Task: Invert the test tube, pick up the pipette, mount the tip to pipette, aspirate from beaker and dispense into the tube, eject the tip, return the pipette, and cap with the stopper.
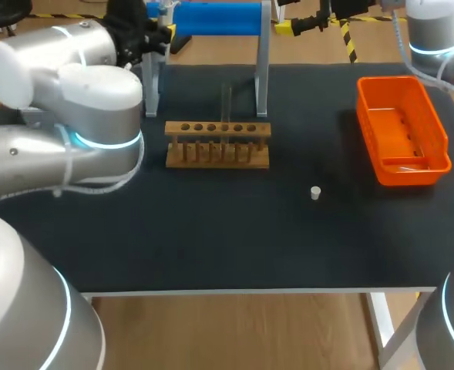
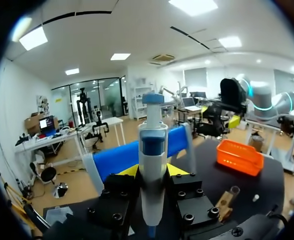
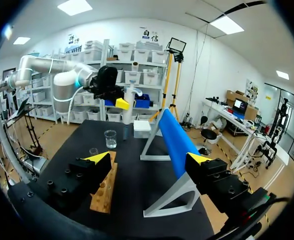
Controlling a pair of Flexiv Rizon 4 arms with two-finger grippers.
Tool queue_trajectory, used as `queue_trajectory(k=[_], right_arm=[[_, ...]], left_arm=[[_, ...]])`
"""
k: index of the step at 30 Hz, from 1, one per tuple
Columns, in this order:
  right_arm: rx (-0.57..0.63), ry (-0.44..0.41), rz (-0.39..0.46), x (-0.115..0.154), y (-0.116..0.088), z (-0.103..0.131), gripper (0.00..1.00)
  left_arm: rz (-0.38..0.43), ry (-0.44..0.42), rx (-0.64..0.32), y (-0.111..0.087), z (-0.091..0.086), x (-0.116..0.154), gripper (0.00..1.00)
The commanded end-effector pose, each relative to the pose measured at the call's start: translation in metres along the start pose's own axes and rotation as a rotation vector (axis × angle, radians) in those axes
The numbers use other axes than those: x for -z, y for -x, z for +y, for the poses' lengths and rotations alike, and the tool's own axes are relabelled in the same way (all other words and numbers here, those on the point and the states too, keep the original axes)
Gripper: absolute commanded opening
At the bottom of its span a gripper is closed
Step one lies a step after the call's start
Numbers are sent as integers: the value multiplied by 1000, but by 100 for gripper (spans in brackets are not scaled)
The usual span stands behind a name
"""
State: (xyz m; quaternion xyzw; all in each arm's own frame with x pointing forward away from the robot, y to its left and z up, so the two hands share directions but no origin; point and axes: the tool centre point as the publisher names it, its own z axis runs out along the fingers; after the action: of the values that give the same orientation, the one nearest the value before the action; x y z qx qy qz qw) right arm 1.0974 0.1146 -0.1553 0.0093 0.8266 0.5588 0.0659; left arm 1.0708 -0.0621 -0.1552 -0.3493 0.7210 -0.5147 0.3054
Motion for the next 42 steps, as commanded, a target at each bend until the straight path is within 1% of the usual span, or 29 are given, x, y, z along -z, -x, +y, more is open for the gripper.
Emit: queue_trajectory(k=[1,7,19,21,25,31,38,42], right_arm=[[-1,-4,4,1,1,1,100],[-1,-4,4,1,1,1,100],[-1,-4,4,1,1,1,100],[-1,-4,4,1,1,1,100],[-1,-4,4,1,1,1,100],[-1,-4,4,1,1,1,100],[-1,-4,4,1,1,1,100],[-1,-4,4,1,1,1,100]], left_arm=[[-19,87,1,6,-13,-16,0],[-47,123,10,17,-13,-28,0],[-120,195,46,33,4,-44,0],[-130,205,51,39,7,-45,0],[-153,235,57,43,10,-47,0],[-175,256,70,54,16,-52,0],[-204,276,95,59,17,-57,0],[-211,281,98,61,15,-60,0]])
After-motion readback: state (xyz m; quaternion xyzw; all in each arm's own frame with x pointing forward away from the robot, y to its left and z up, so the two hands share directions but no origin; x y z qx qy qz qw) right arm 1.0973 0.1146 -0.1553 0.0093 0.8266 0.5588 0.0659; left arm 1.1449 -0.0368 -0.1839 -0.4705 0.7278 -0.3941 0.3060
